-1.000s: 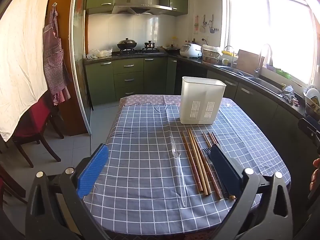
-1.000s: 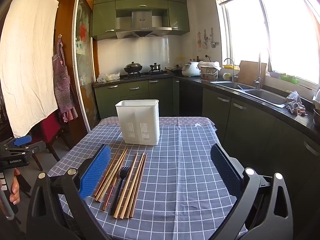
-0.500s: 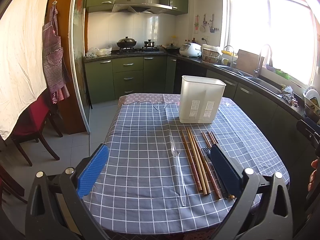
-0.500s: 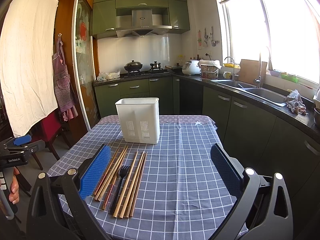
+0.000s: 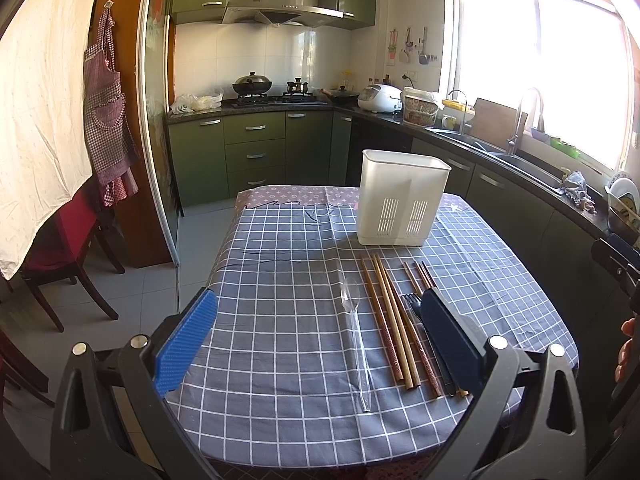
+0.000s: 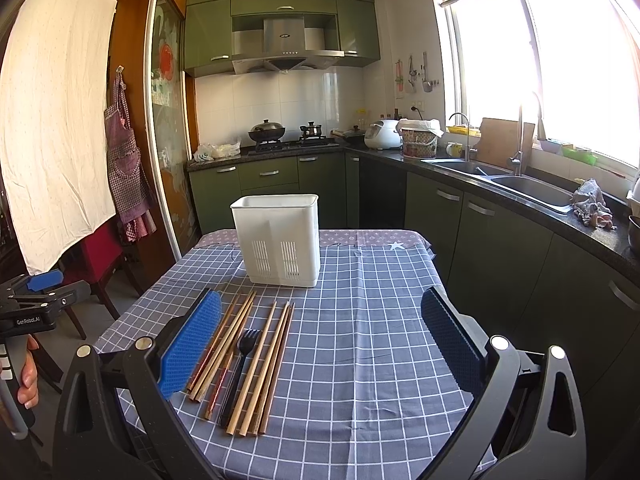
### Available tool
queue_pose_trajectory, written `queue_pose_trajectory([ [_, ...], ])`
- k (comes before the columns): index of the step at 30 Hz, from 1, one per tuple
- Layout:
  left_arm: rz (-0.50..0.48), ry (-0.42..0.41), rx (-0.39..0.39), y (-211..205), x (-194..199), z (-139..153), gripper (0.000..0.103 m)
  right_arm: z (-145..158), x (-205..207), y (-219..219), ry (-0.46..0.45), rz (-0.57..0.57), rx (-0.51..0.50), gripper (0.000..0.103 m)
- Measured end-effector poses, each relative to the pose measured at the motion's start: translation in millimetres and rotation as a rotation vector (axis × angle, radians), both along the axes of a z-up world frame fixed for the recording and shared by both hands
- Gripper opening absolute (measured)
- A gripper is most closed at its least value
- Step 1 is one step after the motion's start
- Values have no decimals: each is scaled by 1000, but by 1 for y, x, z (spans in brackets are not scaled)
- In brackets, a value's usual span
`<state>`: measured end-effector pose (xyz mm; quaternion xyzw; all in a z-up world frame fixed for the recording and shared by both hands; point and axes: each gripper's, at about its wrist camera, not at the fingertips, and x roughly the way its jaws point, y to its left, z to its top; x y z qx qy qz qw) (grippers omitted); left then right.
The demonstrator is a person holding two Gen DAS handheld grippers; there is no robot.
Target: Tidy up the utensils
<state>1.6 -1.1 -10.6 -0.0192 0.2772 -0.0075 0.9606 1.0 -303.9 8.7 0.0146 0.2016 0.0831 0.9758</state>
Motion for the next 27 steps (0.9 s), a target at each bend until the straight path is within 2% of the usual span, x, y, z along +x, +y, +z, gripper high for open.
queue_pose_trajectory([
  [27,0,4,0,2,0,-1,97,4,0,2,4,6,5,99],
])
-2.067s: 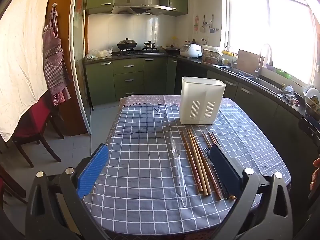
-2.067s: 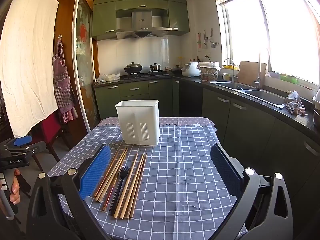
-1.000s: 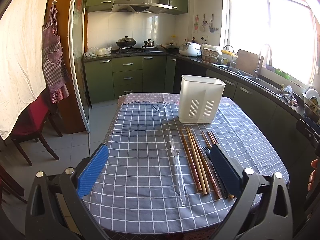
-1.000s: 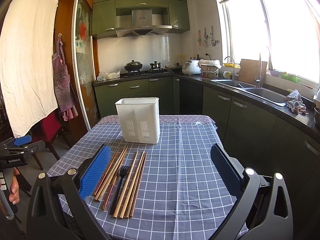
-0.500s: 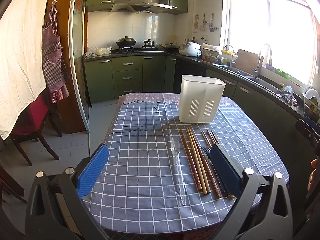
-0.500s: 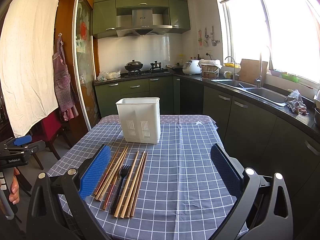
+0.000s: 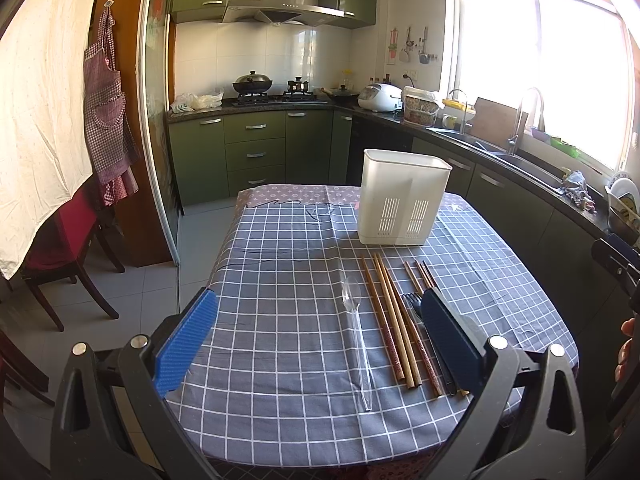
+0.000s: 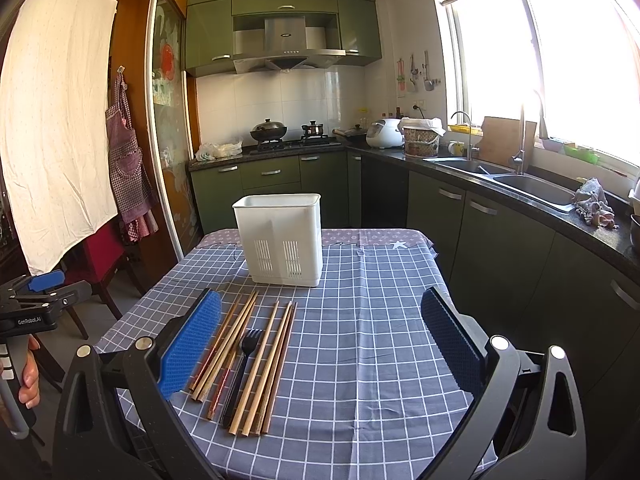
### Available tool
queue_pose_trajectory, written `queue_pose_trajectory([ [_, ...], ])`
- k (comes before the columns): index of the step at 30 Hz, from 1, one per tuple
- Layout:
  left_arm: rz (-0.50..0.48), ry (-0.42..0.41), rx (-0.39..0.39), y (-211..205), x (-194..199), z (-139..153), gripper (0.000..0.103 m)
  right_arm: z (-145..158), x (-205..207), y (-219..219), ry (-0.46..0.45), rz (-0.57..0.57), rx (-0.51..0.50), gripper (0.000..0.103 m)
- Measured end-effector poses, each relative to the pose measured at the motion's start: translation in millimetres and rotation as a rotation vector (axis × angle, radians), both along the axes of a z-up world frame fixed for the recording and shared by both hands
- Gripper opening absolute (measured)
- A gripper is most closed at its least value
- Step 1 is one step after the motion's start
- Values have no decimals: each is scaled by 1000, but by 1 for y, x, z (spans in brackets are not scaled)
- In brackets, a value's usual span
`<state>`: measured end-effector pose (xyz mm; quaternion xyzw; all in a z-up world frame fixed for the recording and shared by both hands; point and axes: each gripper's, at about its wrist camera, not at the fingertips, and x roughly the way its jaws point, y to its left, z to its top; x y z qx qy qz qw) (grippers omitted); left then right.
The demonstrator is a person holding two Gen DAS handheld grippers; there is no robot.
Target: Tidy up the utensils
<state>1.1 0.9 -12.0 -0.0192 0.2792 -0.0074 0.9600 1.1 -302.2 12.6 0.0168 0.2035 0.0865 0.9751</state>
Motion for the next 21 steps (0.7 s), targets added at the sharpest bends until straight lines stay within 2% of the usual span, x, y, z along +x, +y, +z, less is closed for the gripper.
queue_pose_trajectory([
  [21,-6,16,-2,1,3,-2,97,-5,7,0,19,4,-3,99],
])
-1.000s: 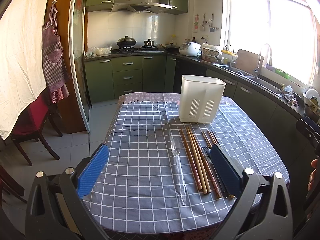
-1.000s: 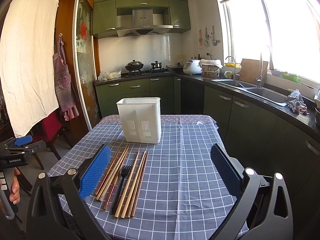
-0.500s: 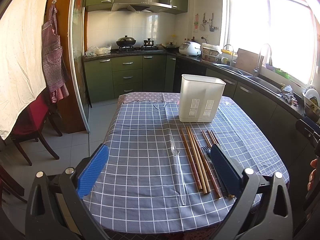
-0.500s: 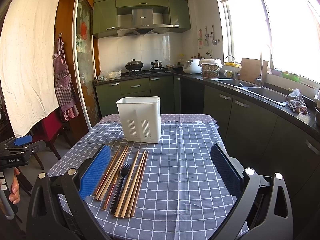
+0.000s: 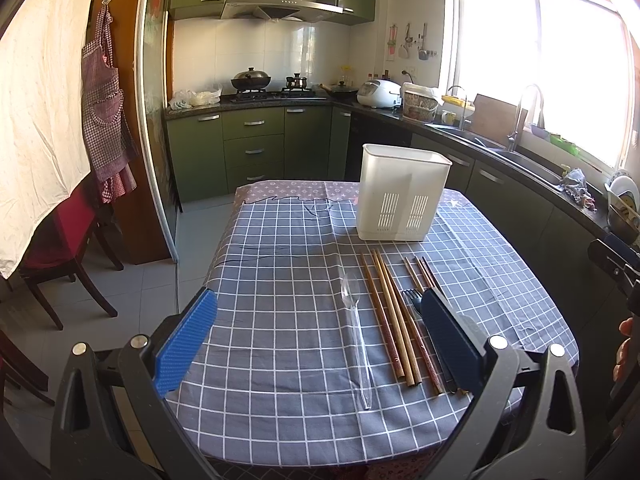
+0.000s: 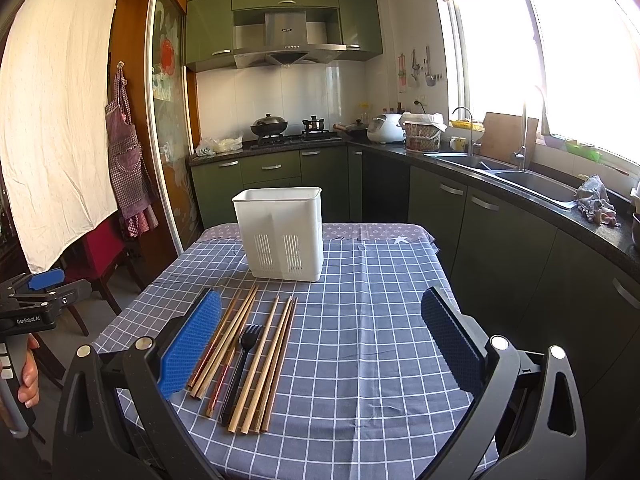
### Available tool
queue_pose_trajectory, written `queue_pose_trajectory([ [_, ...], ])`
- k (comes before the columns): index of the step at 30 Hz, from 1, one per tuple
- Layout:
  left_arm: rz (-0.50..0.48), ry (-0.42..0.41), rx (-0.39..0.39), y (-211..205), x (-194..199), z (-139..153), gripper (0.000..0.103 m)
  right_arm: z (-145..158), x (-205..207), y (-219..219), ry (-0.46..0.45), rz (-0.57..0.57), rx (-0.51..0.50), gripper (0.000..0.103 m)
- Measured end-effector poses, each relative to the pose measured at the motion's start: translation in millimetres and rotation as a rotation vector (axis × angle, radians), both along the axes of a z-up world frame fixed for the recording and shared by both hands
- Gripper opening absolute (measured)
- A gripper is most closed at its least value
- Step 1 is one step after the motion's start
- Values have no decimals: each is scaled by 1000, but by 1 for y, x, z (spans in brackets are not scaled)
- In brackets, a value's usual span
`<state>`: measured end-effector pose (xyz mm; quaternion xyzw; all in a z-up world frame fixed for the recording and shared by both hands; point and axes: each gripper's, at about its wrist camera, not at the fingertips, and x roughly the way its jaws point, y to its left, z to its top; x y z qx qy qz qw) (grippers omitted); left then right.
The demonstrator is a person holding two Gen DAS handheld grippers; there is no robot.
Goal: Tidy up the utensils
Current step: 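Grasp the clear plastic spoon with the left tool while the right tool grasps the black fork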
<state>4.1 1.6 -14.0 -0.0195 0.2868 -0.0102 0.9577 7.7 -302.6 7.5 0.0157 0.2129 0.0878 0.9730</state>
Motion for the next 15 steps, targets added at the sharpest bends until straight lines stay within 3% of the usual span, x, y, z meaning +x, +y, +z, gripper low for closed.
queue_pose_trajectory([
  [6,-21,29,1,-4,8,-3,97,-3,8,-2,26,-21,-22,99],
  [11,-57,102,-8,-12,29,-8,97,-8,28,-9,51,-54,-65,99],
  [15,-79,193,7,-24,54,-14,97,-25,67,-15,211,40,-72,99],
])
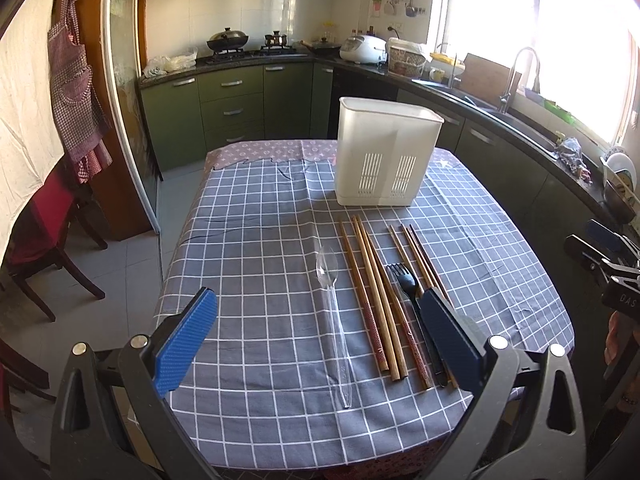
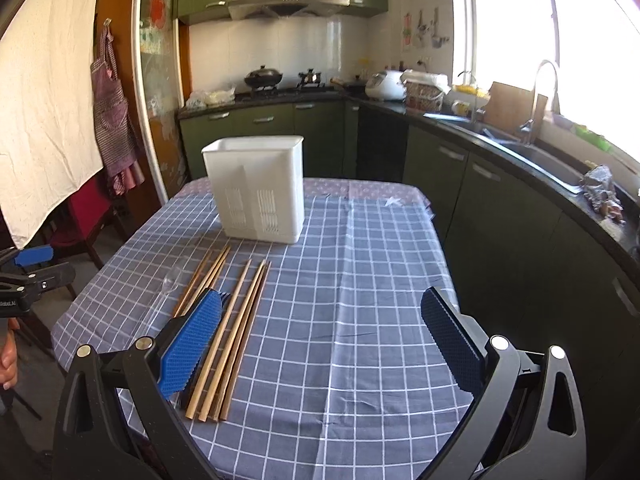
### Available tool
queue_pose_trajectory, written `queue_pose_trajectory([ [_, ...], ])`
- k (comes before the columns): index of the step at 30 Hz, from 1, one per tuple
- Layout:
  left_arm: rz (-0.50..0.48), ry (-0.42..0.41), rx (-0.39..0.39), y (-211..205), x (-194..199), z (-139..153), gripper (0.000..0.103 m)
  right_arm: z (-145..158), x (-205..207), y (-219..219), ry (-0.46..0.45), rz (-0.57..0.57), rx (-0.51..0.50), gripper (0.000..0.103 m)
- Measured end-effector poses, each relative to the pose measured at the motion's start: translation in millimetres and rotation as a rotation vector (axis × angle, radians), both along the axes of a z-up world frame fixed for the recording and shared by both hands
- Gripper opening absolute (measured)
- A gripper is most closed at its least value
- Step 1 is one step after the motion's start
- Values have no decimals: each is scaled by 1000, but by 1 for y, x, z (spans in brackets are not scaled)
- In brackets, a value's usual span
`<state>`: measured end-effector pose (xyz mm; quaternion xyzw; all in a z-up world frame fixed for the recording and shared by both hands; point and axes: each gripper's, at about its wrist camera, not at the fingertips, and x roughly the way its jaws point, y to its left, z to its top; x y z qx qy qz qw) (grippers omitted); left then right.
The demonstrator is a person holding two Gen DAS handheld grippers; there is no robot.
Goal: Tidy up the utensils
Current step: 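Grasp the clear plastic spoon with the left tool while the right tool grasps the black fork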
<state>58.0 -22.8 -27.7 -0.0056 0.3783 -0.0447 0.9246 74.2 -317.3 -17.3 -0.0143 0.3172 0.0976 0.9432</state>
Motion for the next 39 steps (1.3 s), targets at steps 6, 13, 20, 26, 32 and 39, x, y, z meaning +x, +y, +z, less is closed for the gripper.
queue_pose_trajectory([
  [6,-76,157,12,-29,45,-16,97,-23,46,7,184,87,-63,99],
  [13,-120,346,15,-52,92,-51,96,-32,83,10,336,139,-12,92],
  [20,-50,482,29,-32,115,-76,52,-35,98,11,406,153,12,87],
  [26,-48,556,24,-31,125,-94,26,-39,100,19,418,172,10,85],
  [32,-26,576,64,-30,133,-102,26,-39,101,27,424,186,-14,85],
  [39,-42,601,89,-36,141,-108,16,-38,104,41,441,208,-56,79],
])
